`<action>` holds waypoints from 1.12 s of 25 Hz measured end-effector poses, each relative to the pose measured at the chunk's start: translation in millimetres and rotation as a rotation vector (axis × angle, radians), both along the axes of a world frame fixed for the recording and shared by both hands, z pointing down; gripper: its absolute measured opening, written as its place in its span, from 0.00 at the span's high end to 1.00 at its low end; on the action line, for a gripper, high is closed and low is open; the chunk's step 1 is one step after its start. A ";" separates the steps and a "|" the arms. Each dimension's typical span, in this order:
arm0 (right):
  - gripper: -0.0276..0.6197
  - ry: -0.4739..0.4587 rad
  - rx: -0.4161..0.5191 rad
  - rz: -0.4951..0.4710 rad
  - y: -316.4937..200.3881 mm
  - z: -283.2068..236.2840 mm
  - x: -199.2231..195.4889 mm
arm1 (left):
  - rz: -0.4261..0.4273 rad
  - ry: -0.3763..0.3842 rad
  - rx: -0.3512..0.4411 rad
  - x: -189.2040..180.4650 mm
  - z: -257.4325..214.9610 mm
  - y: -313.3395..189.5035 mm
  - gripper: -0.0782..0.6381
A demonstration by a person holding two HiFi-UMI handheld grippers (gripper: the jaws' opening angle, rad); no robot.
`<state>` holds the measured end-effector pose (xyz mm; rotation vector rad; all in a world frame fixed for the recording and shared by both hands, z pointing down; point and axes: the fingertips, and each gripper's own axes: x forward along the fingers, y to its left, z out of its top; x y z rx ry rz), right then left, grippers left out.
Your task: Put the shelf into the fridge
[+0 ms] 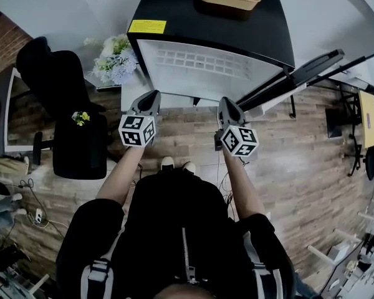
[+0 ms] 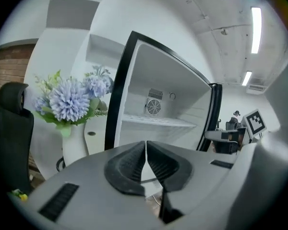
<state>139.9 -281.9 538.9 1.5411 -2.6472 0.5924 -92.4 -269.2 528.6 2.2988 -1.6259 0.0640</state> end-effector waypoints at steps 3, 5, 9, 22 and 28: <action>0.95 0.042 0.029 -0.007 9.7 -3.9 -0.2 | 0.012 -0.077 0.037 0.0 -9.9 11.4 0.85; 0.95 0.061 0.051 -0.008 15.6 -9.5 -0.2 | 0.022 -0.114 0.053 1.1 -13.4 17.9 0.85; 0.95 0.078 0.080 -0.001 22.9 -16.0 2.1 | 0.030 -0.120 0.064 2.8 -15.6 25.0 0.85; 0.95 0.089 0.090 0.001 32.0 -19.3 2.8 | 0.030 -0.106 0.053 5.7 -7.9 34.9 0.85; 0.95 0.091 0.079 -0.003 35.8 -15.9 4.9 | 0.028 -0.103 0.049 8.2 -7.3 37.2 0.85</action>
